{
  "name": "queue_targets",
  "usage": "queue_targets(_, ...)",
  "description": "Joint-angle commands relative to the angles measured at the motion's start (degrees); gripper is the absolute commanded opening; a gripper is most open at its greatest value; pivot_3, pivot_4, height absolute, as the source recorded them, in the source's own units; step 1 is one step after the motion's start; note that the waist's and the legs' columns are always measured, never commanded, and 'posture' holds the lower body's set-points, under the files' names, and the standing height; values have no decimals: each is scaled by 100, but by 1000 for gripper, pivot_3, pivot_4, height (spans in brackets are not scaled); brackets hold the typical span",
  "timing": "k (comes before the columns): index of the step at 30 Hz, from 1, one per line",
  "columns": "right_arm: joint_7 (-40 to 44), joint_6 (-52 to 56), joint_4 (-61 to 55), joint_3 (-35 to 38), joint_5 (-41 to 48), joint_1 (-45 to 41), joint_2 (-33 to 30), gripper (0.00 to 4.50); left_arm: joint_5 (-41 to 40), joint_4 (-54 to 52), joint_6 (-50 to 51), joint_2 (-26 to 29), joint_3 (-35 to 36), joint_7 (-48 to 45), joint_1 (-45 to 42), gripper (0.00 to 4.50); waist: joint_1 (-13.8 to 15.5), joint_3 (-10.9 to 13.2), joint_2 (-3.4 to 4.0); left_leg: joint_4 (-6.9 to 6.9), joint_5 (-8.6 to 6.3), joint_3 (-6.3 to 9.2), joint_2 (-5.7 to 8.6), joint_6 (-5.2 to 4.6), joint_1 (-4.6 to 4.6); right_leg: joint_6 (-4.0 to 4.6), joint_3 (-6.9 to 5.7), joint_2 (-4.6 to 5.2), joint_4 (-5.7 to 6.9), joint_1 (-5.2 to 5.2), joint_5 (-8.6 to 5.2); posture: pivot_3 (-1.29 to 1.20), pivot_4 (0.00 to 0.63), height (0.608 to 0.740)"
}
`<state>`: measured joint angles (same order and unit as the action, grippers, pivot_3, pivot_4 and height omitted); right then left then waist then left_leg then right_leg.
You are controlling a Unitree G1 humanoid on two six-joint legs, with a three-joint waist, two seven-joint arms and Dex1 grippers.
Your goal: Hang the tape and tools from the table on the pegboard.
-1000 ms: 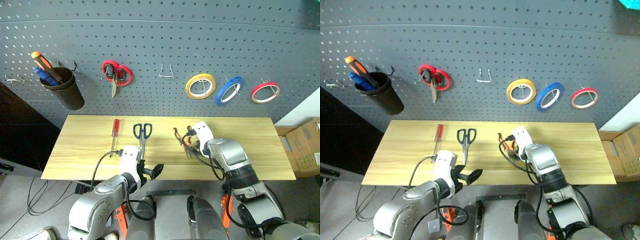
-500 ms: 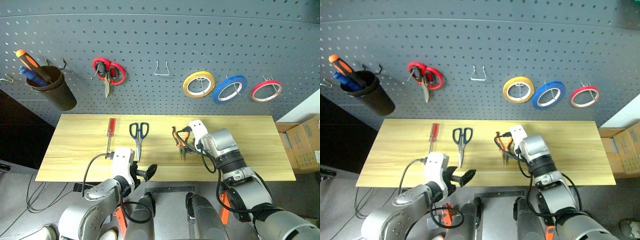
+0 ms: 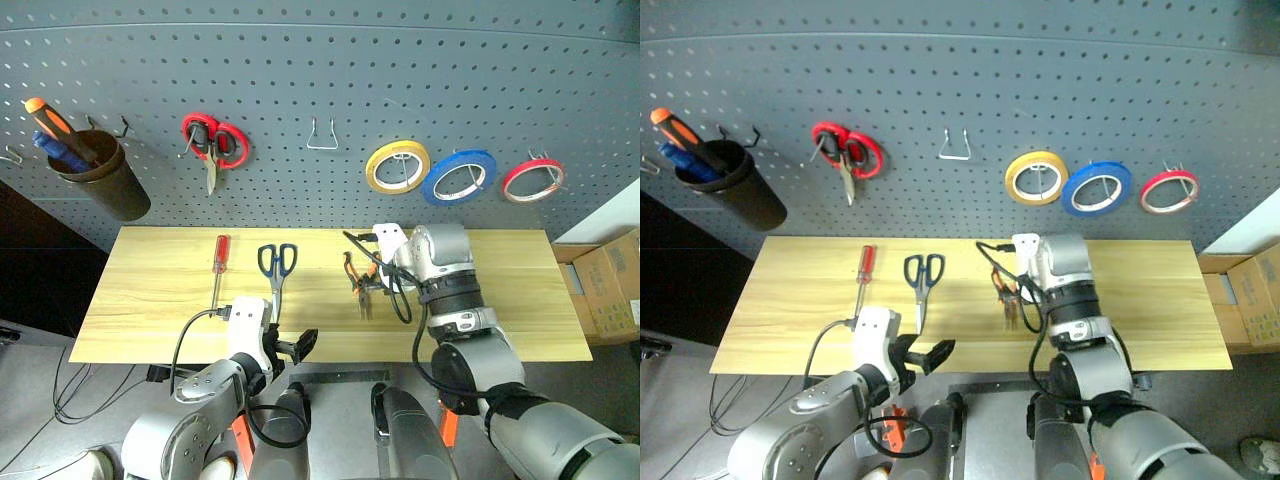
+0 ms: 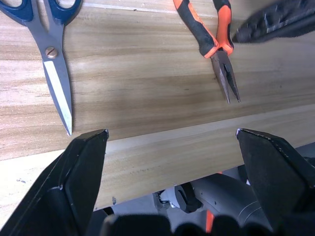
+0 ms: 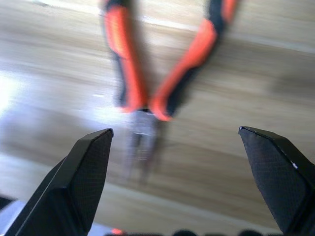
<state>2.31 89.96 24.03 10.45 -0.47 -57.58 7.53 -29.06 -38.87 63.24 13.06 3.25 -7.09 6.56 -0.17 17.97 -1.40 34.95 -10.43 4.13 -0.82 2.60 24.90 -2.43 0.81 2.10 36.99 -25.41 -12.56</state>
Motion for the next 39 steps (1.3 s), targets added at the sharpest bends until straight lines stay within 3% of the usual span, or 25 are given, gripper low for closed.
queue_targets(1,-266,-149,-148,202,49,-93,348,4485,-4,-145,-118,-50,-33,8,60,4500,9,1,1,-2,0,0,1,0,0,0,0,0,-1,-1,-1,142,339,740)
queue_targets(11,-1128,-2447,1468,1,59,288,680,4485,-36,-390,-1,-82,-40,106,199,4500,10,2,0,-6,0,-2,0,1,4,0,-1,1,-6,-4,-2,183,342,740)
queue_targets(16,-1592,-2745,1906,169,392,255,1101,4485,-89,-488,86,-25,86,107,305,4500,7,4,-1,-8,0,-3,0,1,4,0,1,1,-5,-4,-2,186,351,740)
queue_targets(29,-1386,-2529,1498,-356,732,-30,420,4485,-32,-367,33,-134,-16,135,244,4500,2,10,3,-10,0,-2,-1,1,5,6,0,0,-7,-7,-7,155,341,740)
queue_targets(39,-519,-2256,-228,-1027,919,-79,297,4485,-1,-228,-67,-149,-59,108,166,4500,-1,13,6,-18,-1,0,-1,2,8,1,-2,-1,-7,-13,-10,150,339,740)
